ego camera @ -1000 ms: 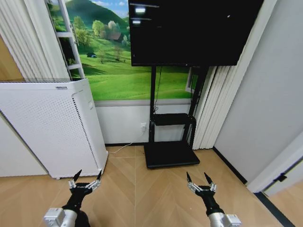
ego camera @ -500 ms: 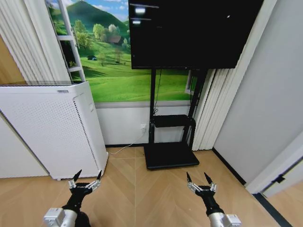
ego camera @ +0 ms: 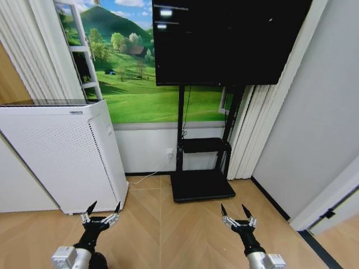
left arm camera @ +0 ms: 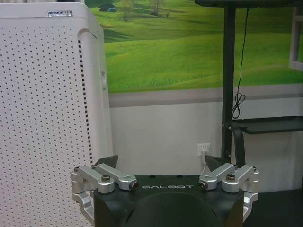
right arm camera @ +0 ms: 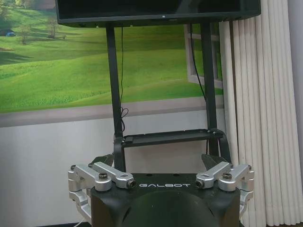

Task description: Pick up the trash bin and place the garbage on the floor into it.

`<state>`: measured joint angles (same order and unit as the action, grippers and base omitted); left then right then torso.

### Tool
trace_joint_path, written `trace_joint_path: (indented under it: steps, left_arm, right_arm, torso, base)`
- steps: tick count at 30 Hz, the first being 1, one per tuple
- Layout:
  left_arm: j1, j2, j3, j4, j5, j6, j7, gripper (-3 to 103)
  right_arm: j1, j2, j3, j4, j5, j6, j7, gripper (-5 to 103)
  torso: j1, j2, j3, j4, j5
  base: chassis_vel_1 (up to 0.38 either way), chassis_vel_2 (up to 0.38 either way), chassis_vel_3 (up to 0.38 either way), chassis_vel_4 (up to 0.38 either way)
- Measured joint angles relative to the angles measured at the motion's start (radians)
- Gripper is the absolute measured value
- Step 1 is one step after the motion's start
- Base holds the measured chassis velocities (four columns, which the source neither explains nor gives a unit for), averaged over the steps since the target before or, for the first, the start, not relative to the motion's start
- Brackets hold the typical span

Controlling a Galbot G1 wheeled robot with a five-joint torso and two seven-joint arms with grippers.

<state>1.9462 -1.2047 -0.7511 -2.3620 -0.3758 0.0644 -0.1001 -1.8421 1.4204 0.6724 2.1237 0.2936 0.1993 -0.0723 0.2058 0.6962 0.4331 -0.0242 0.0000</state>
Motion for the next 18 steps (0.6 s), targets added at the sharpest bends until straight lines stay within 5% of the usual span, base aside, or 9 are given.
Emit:
trace_joint_path:
  steps: [18]
  left_arm:
    - [0.000, 0.000, 0.000, 0.000, 0.000, 0.000, 0.000, 100]
  right_arm:
    - [0.000, 0.000, 0.000, 0.000, 0.000, 0.000, 0.000, 100]
  torso:
    - [0.033, 0.077, 0.044, 0.0000, 0.0000]
  base:
    - [0.000, 0.000, 0.000, 0.000]
